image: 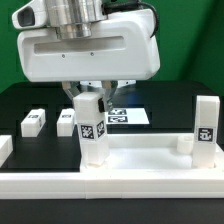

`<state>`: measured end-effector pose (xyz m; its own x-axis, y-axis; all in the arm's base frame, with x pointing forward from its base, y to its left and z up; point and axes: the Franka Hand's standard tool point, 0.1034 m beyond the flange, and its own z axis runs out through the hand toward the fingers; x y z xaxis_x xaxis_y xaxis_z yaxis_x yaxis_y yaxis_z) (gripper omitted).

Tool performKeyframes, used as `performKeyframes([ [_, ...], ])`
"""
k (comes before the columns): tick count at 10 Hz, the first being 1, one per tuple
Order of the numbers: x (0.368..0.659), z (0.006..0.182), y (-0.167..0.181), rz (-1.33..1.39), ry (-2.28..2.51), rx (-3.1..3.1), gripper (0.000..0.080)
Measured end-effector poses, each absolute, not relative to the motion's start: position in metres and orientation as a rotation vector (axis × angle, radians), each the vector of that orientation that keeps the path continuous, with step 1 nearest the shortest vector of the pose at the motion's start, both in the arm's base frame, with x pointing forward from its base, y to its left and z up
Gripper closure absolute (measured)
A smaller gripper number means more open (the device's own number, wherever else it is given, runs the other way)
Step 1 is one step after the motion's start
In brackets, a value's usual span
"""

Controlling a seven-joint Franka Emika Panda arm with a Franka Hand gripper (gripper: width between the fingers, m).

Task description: Assemble desk

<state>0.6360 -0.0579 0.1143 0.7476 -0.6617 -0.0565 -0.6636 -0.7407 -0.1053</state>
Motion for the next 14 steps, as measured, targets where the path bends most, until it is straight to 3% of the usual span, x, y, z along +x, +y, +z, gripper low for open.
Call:
performKeyframes([
  [4, 0.64, 0.111, -0.05, 0.112, 2.119, -2.092, 0.0509],
  [6, 0.64, 0.11, -0.049, 0.12, 2.212, -1.976, 0.0507],
  [7, 0.64, 0.11, -0.049, 0.117, 2.192, -1.998, 0.0507],
  [8, 0.64, 0.11, -0.049, 0.11, 2.13, -2.061, 0.0278],
  [9, 0.638, 0.11, -0.049, 0.087, 1.899, -2.298, 0.0278],
  [10, 0.636, 0.11, -0.047, 0.081, 1.653, -2.487, 0.0173],
  [14, 0.634, 0.11, -0.05, 0.042, 1.195, -2.731, 0.0151],
])
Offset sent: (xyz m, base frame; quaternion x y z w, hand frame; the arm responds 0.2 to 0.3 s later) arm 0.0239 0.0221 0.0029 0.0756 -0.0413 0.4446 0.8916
